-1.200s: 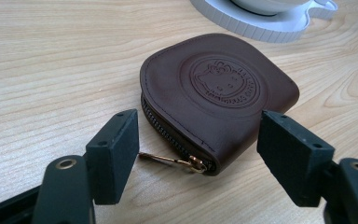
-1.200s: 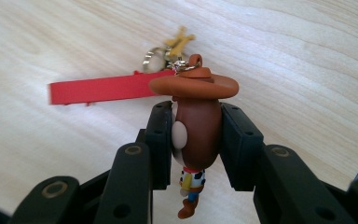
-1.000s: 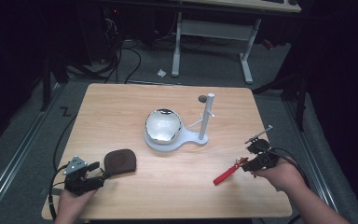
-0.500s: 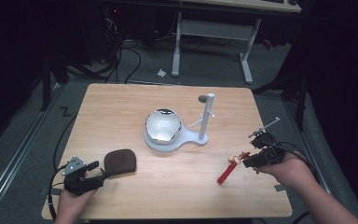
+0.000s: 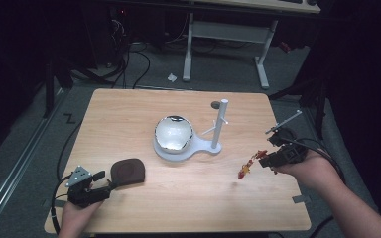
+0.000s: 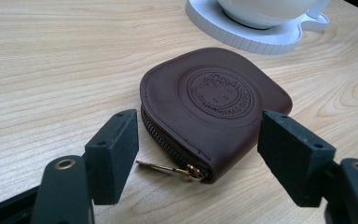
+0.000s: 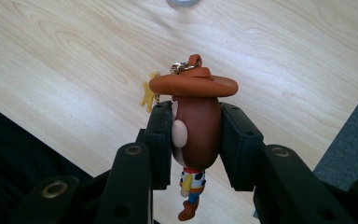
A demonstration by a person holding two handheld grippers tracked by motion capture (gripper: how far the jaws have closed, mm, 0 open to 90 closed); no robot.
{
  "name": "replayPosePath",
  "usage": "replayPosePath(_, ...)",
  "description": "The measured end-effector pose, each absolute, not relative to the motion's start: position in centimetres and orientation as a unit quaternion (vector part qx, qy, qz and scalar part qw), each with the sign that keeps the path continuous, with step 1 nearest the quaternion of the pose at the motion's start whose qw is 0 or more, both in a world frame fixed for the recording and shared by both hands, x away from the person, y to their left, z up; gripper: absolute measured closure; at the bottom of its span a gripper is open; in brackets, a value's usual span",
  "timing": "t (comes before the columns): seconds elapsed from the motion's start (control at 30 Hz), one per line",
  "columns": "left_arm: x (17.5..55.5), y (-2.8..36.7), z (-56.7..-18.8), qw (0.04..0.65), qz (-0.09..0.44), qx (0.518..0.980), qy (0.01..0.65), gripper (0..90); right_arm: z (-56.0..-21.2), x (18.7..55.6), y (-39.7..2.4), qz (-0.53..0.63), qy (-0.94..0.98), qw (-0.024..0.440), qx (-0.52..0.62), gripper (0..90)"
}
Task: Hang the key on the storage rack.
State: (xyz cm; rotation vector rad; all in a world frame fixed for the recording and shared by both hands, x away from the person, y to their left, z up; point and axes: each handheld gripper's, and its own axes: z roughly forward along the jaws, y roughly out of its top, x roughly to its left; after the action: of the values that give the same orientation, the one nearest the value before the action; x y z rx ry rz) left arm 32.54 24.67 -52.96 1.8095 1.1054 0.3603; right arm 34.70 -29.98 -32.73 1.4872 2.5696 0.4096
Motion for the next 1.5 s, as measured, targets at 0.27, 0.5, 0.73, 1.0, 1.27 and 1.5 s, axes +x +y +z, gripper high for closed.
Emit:
replayPosePath(0.27, 32.5, 24.7, -52.9, 0.476, 0.147, 0.74, 0.452, 29.4, -32.3, 35.2, -29.1, 0.129, 0.861, 0.076, 0.487, 67.1)
replayPosePath(0.5, 32.5, 24.6, -53.0, 0.475, 0.145, 0.742, 0.45, 29.4, -32.2, 35.6, -28.4, 0.129, 0.865, 0.071, 0.48, 67.1)
replayPosePath(0.73, 32.6, 24.7, -53.0, 0.478, 0.143, 0.74, 0.45, 29.2, -31.4, 36.2, -27.7, 0.131, 0.867, 0.077, 0.474, 67.1)
replayPosePath(1.0, 32.6, 24.9, -52.9, 0.481, 0.144, 0.737, 0.453, 29.1, -30.3, 37.3, -27.0, 0.135, 0.868, 0.086, 0.469, 67.0)
replayPosePath(1.27, 32.6, 25.0, -53.0, 0.482, 0.141, 0.735, 0.454, 29.0, -29.3, 38.1, -26.1, 0.14, 0.869, 0.093, 0.464, 67.1)
replayPosePath(1.5, 32.6, 25.0, -53.0, 0.483, 0.139, 0.736, 0.453, 29.0, -28.4, 39.0, -25.3, 0.145, 0.871, 0.098, 0.459, 67.1)
